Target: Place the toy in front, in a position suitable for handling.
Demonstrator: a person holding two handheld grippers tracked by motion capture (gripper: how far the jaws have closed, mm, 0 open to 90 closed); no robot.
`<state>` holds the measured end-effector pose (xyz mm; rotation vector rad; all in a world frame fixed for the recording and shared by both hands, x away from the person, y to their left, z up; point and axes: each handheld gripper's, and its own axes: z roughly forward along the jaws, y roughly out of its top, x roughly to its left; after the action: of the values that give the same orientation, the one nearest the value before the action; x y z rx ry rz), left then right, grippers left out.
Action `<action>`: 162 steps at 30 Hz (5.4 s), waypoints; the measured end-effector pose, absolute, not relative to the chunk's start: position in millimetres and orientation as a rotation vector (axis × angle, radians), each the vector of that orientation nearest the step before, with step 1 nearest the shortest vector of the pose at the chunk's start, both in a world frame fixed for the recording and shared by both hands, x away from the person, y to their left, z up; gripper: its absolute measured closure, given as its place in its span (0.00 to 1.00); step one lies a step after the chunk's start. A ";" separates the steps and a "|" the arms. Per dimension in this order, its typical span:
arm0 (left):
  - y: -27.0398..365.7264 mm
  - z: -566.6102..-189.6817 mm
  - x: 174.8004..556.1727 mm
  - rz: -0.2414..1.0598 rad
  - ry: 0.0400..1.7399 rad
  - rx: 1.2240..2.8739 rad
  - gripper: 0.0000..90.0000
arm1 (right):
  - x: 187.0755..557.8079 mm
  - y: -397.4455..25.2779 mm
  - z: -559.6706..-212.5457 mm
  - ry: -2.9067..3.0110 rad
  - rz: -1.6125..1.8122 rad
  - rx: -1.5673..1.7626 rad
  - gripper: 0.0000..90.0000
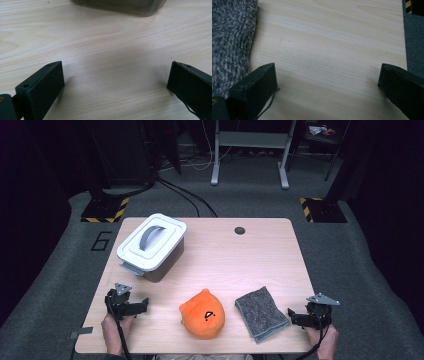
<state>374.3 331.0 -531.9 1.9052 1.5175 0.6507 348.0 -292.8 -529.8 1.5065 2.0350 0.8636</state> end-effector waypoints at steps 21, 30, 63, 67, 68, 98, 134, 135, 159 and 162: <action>330.9 -532.0 374.9 0.653 1.515 1.905 0.00 | 348.4 -293.5 -529.8 2.032 0.861 1.505 0.01; 331.1 -531.5 374.9 0.645 1.516 1.911 0.00 | 349.9 -293.3 -528.0 2.042 0.844 1.528 0.00; 331.0 -531.9 374.9 0.654 1.514 1.906 0.00 | 336.7 -222.1 -471.1 2.157 0.931 1.351 0.00; 331.0 -531.9 374.9 0.654 1.514 1.907 0.00 | 337.0 -213.4 -473.0 2.188 0.929 1.331 0.00; 330.9 -531.9 374.9 0.654 1.514 1.906 0.00 | 336.6 -208.8 -474.6 2.195 0.940 1.337 0.00; 330.9 -531.8 374.5 0.655 1.514 1.907 0.01 | 350.5 -165.8 -514.3 2.325 0.814 1.334 0.01; 330.9 -532.0 374.5 0.656 1.513 1.905 0.01 | 345.8 -172.9 -509.9 2.258 0.860 1.346 0.75; 331.0 -531.9 374.5 0.655 1.514 1.907 0.01 | 345.5 -172.5 -509.7 2.252 0.857 1.346 0.75; 331.0 -531.9 374.5 0.654 1.514 1.907 0.01 | 351.4 -190.8 -477.5 2.169 0.885 1.291 0.75; 330.9 -531.9 374.5 0.655 1.514 1.906 0.01 | 354.7 -193.6 -474.7 2.142 0.878 1.302 0.75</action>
<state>374.5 330.9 -531.9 1.9059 1.5137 0.6550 354.7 -193.6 -474.7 1.3018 2.1422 0.8780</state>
